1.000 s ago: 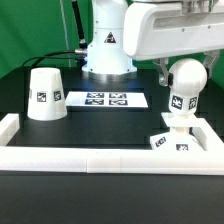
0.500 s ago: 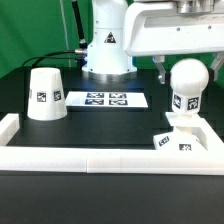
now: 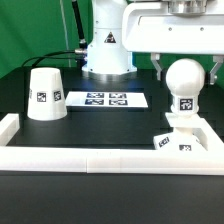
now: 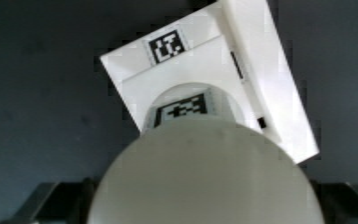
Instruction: Assemble lamp
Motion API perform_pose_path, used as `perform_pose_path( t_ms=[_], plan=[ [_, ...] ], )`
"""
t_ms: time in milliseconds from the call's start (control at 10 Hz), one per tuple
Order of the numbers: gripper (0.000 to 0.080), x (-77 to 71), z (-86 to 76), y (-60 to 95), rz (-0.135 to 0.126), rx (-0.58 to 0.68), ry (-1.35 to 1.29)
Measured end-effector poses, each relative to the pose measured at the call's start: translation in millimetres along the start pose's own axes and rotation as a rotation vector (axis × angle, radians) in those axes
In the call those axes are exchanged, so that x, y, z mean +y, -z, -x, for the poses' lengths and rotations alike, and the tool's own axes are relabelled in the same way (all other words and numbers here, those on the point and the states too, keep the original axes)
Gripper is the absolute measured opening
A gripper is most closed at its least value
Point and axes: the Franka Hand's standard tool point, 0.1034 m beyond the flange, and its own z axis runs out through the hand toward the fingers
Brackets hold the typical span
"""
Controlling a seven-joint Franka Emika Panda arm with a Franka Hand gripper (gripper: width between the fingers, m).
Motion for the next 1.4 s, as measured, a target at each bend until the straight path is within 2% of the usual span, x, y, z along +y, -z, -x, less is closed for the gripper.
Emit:
perform_pose_path(
  t_ms=[300,500,600,700,1400],
  plan=[
    [0.0579,-1.3,1.0,-0.2,-0.004,-0.004,-0.272],
    [0.0583,-1.6,1.0,-0.2,-0.004,-0.004,-0.286],
    [0.0583,-2.4,1.8,-0.6,-0.004,-0.004,-0.254],
    [0.0686,-3.7,3.0,-0.8,-0.004,-0.005,-0.197],
    [0.0698,-0.8,1.2,-3.2,-0.004,-0.006,0.43]
  ],
)
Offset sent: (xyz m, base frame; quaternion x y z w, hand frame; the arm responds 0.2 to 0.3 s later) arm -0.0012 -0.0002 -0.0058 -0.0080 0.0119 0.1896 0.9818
